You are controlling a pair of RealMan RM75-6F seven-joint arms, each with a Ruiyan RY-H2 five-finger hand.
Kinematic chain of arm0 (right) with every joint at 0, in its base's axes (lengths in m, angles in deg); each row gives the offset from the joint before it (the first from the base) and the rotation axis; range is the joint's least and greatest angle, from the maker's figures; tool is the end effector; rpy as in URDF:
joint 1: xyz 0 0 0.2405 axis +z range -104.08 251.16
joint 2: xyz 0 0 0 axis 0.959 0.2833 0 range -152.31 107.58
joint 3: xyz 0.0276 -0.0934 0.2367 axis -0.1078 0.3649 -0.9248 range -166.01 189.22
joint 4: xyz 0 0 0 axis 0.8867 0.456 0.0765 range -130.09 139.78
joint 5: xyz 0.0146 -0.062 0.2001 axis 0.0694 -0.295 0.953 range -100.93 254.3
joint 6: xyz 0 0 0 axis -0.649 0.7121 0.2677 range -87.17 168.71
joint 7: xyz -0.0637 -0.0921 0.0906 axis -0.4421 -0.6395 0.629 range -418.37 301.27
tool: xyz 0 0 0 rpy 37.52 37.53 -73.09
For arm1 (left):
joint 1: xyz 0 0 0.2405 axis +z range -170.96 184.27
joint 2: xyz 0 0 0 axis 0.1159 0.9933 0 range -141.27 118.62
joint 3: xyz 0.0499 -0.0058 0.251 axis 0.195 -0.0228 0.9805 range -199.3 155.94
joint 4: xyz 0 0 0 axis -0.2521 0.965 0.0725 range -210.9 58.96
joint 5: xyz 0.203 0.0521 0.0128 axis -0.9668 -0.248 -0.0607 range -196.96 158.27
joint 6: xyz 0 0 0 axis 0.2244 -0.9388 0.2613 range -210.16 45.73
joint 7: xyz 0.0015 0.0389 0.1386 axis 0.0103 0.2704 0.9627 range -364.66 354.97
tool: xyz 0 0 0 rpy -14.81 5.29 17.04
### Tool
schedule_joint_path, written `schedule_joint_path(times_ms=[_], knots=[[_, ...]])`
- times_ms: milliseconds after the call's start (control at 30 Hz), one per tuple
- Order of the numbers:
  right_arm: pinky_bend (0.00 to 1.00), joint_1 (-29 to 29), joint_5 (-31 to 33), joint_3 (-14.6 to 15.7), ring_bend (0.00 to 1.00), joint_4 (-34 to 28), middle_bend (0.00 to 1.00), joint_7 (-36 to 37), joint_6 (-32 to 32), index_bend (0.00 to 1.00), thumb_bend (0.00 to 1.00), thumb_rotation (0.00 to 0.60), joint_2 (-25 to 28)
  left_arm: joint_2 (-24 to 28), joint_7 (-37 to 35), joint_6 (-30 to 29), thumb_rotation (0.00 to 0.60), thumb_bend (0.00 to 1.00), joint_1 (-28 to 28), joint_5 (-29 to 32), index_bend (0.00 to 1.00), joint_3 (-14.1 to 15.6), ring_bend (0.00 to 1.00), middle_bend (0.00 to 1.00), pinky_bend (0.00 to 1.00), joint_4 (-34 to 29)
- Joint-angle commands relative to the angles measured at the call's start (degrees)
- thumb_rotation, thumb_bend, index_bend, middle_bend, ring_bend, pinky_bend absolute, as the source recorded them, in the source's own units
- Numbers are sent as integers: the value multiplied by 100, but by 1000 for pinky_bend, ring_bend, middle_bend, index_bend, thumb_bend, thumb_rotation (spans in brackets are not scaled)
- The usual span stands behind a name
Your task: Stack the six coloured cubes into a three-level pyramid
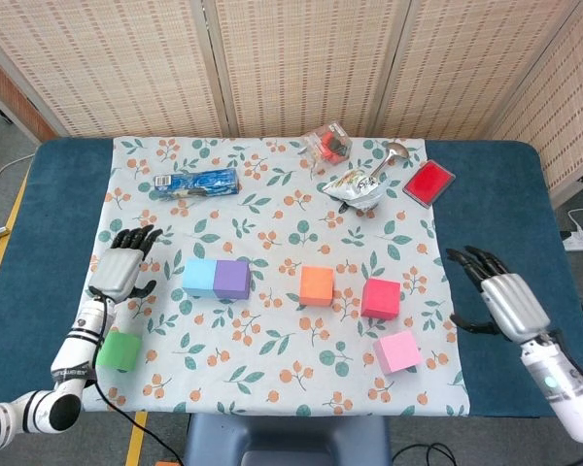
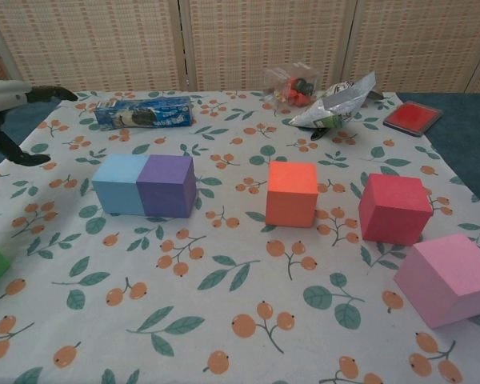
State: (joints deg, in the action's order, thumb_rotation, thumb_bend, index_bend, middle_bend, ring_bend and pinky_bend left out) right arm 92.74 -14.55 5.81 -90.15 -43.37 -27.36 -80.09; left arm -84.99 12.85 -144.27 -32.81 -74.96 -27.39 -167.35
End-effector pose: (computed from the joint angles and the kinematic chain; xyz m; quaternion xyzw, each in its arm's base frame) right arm -0.2562 -0.2581 0.1541 0.6745 -0.4180 0.4297 0.4308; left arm -0.2118 0.3457 0.0743 -0.6841 -0.3976 -0.3302 0.5147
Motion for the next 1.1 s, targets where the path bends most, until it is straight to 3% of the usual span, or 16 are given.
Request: schedule_joint_path(times_ms=[33,233,433,833,1100], knots=[[172,694,136,-248,105,192,228,354,741,170,38,600,-433,273,-185,-517,600,325,398,-582,58,168,0,25,52,-387],[194,1455,669,-477,125,565,249,338,1715,212,37,600,-1115,520,-407,-792,600,325,716,-1223,74,372,0,33,52,-634],[194,1985,1239,-619,125,925,249,-297,2245,224,36,600,-1804,665,-649,-993,600,321,956,-1662,79,427,0,33,51,-665],[198,2498,2117,-673,125,1492,249,-1287,2528,248,0,600,-2874,699,-1126,-744,600,321,1099,-1982,81,429,0,33,52,-472],[199,2622,2395,-730,125,1681,249,-1540,2483,221,0,600,-3145,721,-1199,-724,600,322,1155,-2087,80,394,0,32,52,-440]])
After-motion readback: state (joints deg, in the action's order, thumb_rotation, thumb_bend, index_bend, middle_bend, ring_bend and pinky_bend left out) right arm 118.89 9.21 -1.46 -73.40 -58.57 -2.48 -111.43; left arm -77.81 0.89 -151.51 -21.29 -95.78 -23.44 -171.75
